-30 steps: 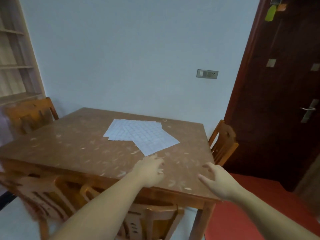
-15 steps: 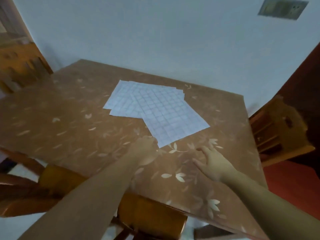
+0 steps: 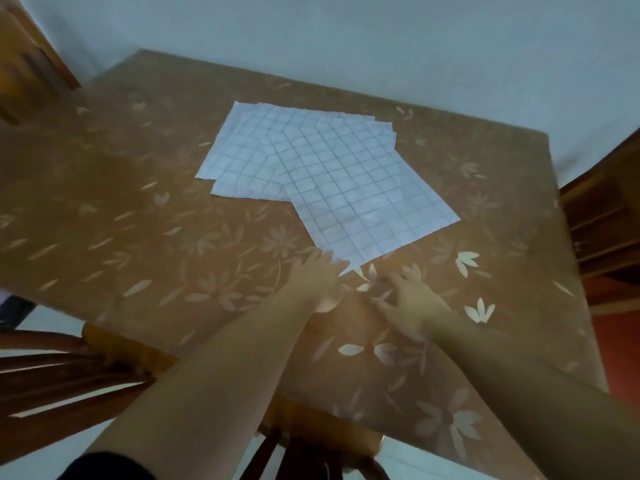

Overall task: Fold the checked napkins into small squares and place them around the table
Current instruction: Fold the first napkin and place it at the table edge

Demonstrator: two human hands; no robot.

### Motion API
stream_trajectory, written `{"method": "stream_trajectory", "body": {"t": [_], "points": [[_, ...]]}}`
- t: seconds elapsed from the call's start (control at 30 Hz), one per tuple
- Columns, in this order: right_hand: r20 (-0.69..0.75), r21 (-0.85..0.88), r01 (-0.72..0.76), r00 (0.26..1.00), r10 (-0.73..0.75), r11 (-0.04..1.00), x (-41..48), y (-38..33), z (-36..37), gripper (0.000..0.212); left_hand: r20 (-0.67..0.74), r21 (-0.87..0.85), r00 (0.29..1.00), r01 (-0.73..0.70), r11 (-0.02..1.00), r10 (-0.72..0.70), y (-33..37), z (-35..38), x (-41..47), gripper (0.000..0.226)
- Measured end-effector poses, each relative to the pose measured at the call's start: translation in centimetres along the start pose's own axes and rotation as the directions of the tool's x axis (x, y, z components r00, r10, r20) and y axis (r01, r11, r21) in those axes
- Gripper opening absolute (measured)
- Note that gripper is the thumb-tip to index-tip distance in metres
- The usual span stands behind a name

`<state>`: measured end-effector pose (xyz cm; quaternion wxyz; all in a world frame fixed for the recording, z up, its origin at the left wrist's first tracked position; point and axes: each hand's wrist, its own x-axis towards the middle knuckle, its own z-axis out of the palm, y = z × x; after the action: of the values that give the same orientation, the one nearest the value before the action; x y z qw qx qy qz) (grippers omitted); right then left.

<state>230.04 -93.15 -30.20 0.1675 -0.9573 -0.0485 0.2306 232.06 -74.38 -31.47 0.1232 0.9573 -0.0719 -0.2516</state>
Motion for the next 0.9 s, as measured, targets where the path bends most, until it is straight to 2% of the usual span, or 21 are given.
{"method": "stream_trajectory", "body": {"t": [0.13,0.3,0.47,0.6,0.77,0.9], "points": [[-0.022,-0.04,-0.02,1.0,0.019,0.999,1.2,-0.4,0.8,0.053,0.03,0.022,1.0,0.0,1.0,0.0,-0.1,0.8,2.1,0.053],[-0.093,-0.01,-0.028,0.995,0.027,1.0,1.7,-0.6,1.1,0.05,0.076,0.03,0.997,0.023,0.999,-0.026,-1.0,2.5,3.3,0.059],[-0.083,-0.01,-0.053,0.995,0.052,0.999,2.2,-0.2,1.7,0.048,0.013,0.059,1.0,0.014,0.998,-0.014,-0.6,3.6,3.4,0.062],[-0.062,-0.037,-0.049,0.997,0.047,0.998,2.7,0.0,2.6,0.054,-0.046,0.082,0.999,0.008,0.997,-0.004,-0.9,4.4,3.4,0.067],[-0.065,-0.192,0.02,0.997,-0.033,0.981,5.9,-0.4,3.7,0.058,-0.14,0.071,0.99,-0.024,0.997,0.033,-1.4,5.5,3.4,0.069],[-0.073,-0.271,0.011,0.997,-0.032,0.962,9.2,-0.5,4.2,0.065,-0.283,0.076,0.957,-0.045,0.996,0.065,-2.2,5.8,3.7,0.058]]}}
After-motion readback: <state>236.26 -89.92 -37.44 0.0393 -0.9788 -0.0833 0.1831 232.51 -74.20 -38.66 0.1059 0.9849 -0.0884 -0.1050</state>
